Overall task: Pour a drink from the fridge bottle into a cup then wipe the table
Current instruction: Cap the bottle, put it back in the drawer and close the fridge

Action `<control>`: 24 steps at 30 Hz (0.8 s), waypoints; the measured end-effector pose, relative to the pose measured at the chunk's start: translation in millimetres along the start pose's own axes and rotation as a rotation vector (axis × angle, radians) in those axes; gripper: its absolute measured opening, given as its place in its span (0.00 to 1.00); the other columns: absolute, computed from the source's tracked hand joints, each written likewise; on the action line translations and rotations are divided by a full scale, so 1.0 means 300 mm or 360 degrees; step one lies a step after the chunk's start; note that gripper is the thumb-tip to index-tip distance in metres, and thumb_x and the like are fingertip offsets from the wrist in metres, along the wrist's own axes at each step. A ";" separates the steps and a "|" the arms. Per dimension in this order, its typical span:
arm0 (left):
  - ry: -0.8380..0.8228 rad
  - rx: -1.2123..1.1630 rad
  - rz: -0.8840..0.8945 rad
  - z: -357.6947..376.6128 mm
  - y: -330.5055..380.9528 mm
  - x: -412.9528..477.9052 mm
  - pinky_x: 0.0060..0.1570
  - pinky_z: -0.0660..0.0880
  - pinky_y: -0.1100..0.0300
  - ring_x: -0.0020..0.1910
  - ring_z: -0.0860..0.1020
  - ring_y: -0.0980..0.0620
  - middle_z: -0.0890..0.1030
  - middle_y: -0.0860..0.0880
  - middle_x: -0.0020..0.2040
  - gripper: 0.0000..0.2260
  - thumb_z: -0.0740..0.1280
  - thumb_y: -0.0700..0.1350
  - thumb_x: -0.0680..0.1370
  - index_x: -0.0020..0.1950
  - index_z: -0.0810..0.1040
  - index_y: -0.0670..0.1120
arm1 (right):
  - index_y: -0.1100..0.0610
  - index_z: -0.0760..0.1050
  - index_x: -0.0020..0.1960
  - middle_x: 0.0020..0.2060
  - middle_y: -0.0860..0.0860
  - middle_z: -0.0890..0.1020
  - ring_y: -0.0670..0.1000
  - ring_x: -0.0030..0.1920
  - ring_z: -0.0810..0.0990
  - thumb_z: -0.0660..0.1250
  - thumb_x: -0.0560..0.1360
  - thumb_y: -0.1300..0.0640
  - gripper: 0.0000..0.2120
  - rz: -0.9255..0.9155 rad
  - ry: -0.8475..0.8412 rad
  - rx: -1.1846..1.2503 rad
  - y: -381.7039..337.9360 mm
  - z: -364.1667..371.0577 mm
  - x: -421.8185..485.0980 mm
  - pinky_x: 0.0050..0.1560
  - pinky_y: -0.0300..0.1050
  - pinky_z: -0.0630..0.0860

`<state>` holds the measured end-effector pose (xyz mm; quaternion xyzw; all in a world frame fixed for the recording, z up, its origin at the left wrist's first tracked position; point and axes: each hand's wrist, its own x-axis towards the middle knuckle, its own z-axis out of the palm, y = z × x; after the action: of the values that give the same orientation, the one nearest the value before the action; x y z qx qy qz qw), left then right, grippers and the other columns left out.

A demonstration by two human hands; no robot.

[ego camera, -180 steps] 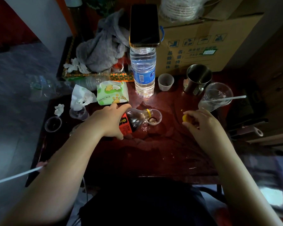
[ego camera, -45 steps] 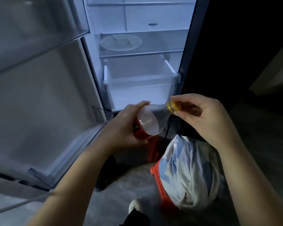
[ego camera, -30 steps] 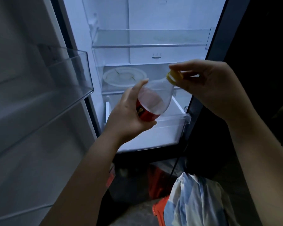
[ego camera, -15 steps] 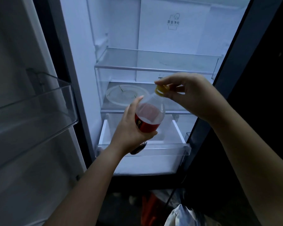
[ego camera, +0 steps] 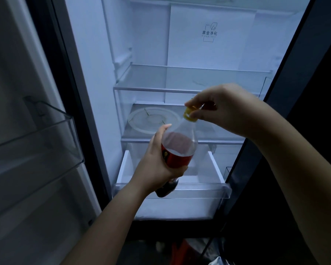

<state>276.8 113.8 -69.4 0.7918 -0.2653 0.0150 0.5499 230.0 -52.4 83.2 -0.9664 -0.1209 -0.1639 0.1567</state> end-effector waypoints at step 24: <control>-0.0009 0.0038 -0.0006 -0.011 0.011 -0.001 0.52 0.78 0.53 0.59 0.75 0.55 0.71 0.59 0.65 0.45 0.79 0.52 0.62 0.69 0.53 0.69 | 0.51 0.78 0.41 0.31 0.45 0.78 0.42 0.31 0.74 0.69 0.64 0.37 0.18 0.0029 0.0017 0.0167 0.048 0.020 0.041 0.34 0.38 0.71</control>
<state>275.9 115.9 -65.5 0.7989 -0.2651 0.0148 0.5396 247.1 -61.4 78.5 -0.9570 -0.1197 -0.1611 0.2094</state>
